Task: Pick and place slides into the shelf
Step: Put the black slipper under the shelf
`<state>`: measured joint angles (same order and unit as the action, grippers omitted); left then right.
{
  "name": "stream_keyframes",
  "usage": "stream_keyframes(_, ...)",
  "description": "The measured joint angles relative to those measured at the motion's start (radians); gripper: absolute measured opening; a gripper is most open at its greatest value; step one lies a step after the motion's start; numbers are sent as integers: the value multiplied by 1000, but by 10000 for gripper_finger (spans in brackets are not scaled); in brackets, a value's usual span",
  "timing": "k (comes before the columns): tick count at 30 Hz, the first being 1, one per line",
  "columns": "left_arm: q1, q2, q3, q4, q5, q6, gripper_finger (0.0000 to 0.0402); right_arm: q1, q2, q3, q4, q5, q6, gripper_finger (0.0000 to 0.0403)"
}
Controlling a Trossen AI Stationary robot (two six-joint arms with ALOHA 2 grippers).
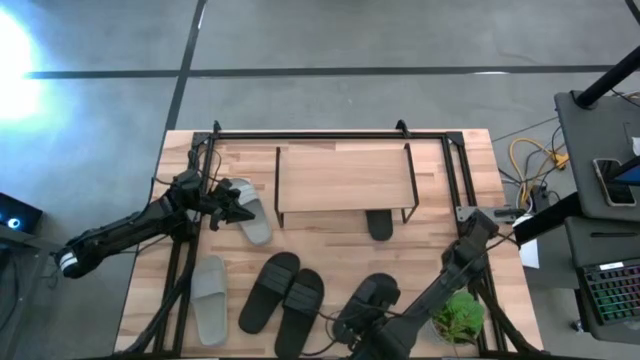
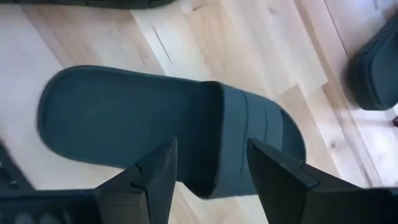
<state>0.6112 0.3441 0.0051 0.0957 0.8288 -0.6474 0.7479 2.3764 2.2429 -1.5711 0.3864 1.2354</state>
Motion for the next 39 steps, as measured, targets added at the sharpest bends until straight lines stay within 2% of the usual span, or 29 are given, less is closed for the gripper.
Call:
stream_keyframes(16, 0, 1, 0, 0, 0, 0, 0, -48, 46, -112, 0, 33, -15, 175)
stream_keyframes(19, 0, 1, 0, 0, 0, 0, 0, -58, 45, -150, 0, 13, -18, 140)
stream_keyframes(24, 0, 1, 0, 1, 0, 0, 0, -67, 40, -196, -4, -4, -36, 35)
stream_keyframes(27, 0, 1, 0, 0, 0, 0, 0, -78, 37, -199, -6, 10, -99, 16)
stream_keyframes(30, 0, 1, 0, 0, 0, 0, 0, -98, 25, -192, -10, 69, -222, 12)
stream_keyframes(35, 0, 1, 0, 0, 0, 0, 0, -144, -36, -174, 5, 323, -500, 12)
stream_keyframes(39, 0, 1, 0, 0, 0, 0, 0, -188, -85, -196, 2, 377, -603, 13)
